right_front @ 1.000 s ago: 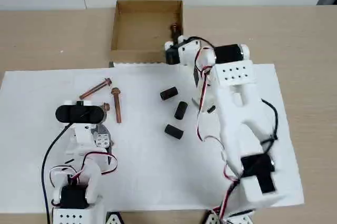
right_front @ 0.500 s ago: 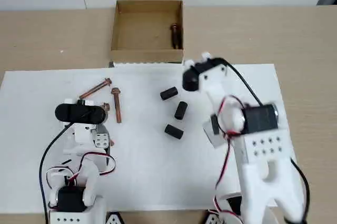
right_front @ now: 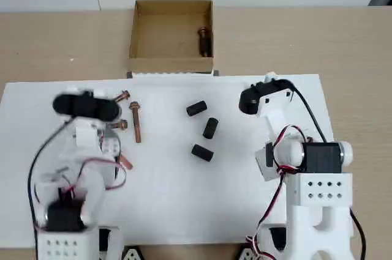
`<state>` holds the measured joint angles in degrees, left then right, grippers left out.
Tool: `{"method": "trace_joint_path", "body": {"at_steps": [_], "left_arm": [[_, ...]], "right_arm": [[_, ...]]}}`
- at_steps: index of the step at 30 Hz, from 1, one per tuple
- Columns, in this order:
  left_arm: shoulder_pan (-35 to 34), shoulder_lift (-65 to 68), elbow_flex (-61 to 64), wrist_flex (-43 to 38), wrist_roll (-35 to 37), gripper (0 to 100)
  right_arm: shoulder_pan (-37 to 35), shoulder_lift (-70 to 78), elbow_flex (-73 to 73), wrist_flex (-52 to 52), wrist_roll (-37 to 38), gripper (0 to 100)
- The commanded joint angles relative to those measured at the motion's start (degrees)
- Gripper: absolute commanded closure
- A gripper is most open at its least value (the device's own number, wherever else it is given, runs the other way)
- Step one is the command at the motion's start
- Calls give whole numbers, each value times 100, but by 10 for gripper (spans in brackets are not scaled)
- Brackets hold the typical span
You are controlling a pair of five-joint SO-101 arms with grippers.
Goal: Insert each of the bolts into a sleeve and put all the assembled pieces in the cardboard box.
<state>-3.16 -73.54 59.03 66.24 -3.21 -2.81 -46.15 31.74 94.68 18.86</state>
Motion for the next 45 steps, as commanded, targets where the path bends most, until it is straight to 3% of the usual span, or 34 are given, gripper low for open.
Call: {"method": "trace_joint_path", "body": {"at_steps": [1,5,11,26,35,45], "left_arm": [[-26,1503,-1165,44,-70,994],[-9,2919,-1965,44,-615,994],[-26,4580,-2923,44,-712,994],[-237,7552,-5253,132,-2075,994],[-589,9442,-7582,1802,-3156,994],[-484,11077,-9842,3147,-3991,992]], "right_arm": [[75,-136,-18,-163,62,995],[75,-136,-18,-215,62,995],[75,-119,-18,-259,53,995],[48,-136,747,-787,97,995],[48,-127,791,-901,97,995],[40,-92,800,-1015,88,995]]}}
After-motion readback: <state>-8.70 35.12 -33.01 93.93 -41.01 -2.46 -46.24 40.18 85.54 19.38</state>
